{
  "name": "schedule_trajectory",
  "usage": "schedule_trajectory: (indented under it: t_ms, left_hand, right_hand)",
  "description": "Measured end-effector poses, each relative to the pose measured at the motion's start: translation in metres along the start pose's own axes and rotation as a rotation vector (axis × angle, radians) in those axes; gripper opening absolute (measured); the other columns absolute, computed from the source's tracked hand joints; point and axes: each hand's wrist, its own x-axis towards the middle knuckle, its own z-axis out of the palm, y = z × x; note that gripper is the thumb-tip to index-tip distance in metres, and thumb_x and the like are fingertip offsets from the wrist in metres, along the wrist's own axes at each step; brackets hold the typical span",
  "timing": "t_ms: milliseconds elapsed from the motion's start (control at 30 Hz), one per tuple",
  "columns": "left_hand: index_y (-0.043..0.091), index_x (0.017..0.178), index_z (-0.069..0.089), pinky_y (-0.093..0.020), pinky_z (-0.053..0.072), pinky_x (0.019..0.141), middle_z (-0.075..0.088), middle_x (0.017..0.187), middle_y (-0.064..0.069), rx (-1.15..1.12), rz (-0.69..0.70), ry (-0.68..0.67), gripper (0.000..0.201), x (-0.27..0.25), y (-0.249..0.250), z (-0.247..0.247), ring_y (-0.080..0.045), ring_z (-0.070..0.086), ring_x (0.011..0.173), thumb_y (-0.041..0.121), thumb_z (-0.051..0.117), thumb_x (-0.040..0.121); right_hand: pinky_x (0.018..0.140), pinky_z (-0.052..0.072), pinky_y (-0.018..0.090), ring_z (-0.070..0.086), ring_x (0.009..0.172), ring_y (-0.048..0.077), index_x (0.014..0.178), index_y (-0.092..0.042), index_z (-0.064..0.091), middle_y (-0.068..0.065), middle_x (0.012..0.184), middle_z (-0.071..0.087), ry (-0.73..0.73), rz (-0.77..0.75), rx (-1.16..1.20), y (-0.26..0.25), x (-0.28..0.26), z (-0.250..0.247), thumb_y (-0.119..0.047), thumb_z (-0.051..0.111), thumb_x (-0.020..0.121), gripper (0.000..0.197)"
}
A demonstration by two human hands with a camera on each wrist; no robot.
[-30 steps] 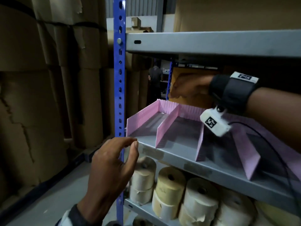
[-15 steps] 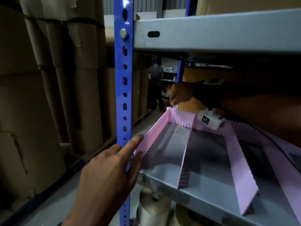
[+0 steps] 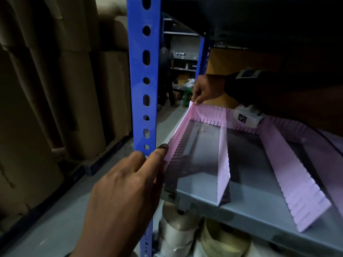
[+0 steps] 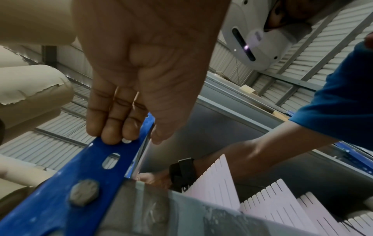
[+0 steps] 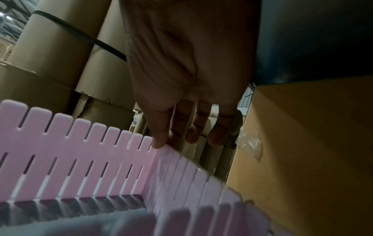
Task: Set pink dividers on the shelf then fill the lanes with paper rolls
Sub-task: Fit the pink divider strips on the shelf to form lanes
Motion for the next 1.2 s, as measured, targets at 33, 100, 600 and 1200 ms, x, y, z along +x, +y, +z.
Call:
schedule_trajectory:
  t_ms: [33, 100, 600, 1200]
  left_hand:
    - [0.020, 0.125, 0.074, -0.036, 0.048, 0.039, 0.059, 0.075, -0.002, -0.009, -0.008, -0.013, 0.036, 0.000, 0.001, -0.001, -0.029, 0.058, 0.054, 0.030, 0.060, 0.093]
    - [0.020, 0.127, 0.072, -0.037, 0.048, 0.040, 0.059, 0.076, -0.002, -0.032, -0.026, -0.007, 0.030, -0.001, 0.003, -0.002, -0.029, 0.059, 0.056, 0.023, 0.060, 0.100]
    - [0.027, 0.150, 0.051, -0.037, 0.059, 0.073, 0.063, 0.110, 0.000, -0.220, -0.069, 0.106, 0.058, -0.027, -0.007, 0.003, -0.011, 0.059, 0.086, 0.020, 0.065, 0.095]
    - [0.027, 0.144, 0.058, -0.042, 0.063, 0.070, 0.054, 0.110, -0.006, -0.092, -0.109, 0.115, 0.055, -0.019, 0.001, 0.023, -0.020, 0.061, 0.085, 0.027, 0.068, 0.090]
  right_hand:
    - [0.069, 0.046, 0.018, 0.064, 0.082, 0.012, 0.105, -0.002, 0.075, 0.008, 0.101, 0.074, -0.007, -0.005, -0.012, -0.001, -0.001, -0.001, -0.017, 0.073, 0.087, 0.024]
    - [0.071, 0.049, 0.019, 0.065, 0.087, 0.013, 0.108, -0.004, 0.075, 0.006, 0.103, 0.074, -0.049, -0.002, -0.059, -0.003, 0.002, -0.006, -0.017, 0.072, 0.088, 0.024]
    - [0.072, 0.048, 0.028, 0.065, 0.080, 0.016, 0.102, -0.007, 0.077, 0.009, 0.096, 0.075, 0.030, -0.096, -0.078, 0.013, 0.013, 0.002, -0.017, 0.074, 0.086, 0.019]
    - [0.077, 0.056, 0.036, 0.071, 0.083, 0.025, 0.098, -0.002, 0.077, 0.012, 0.093, 0.075, 0.111, -0.199, -0.022, 0.023, 0.010, 0.011, -0.017, 0.074, 0.085, 0.019]
